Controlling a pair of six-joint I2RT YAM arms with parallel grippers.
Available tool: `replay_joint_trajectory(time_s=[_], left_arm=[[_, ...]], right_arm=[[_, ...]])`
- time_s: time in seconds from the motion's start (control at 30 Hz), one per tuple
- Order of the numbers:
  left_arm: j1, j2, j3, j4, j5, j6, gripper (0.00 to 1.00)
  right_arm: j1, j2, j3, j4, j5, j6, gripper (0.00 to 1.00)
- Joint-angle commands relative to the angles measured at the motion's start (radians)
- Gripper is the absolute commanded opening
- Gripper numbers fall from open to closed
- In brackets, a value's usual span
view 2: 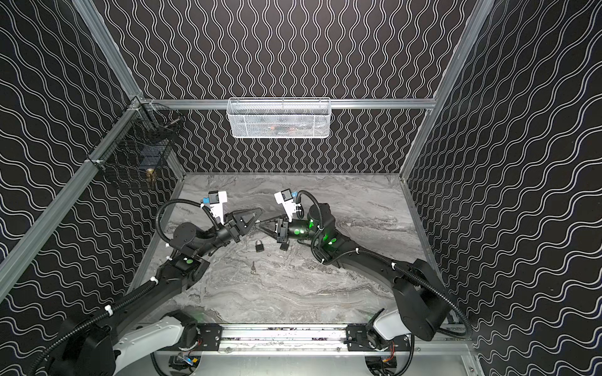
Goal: Unlock with the key
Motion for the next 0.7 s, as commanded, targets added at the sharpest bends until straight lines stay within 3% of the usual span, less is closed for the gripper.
replay_joint_trajectory(time_s=[0.0, 0.03, 0.2, 0.27, 0.43, 0.67], left_arm=[[-0.001, 0.003, 0.021, -0.004, 0.023, 0.027, 0.0], [0.0, 0.005, 0.024, -0.004, 0.023, 0.026, 0.0], [-0.001, -0.004, 0.051, -0.032, 0.004, 0.012, 0.37], [-0.001, -0.019, 0.073, -0.11, -0.009, 0.039, 0.45], [-0.001, -0.054, 0.104, -0.31, -0.075, 0.104, 0.57], [-0.005, 0.016, 0.24, -0.818, -0.218, 0.207, 0.65]], right_arm=[[-0.002, -0.018, -0.002, -0.003, 0.03, -0.028, 0.0], [-0.002, -0.021, -0.005, -0.009, 0.032, -0.032, 0.0], [-0.015, -0.061, -0.03, -0.086, 0.047, -0.061, 0.0], [-0.026, -0.084, -0.046, -0.125, 0.052, -0.069, 0.0], [-0.062, -0.161, -0.111, -0.248, 0.076, -0.084, 0.0], [-0.092, -0.273, -0.183, -0.492, 0.161, -0.109, 0.0]])
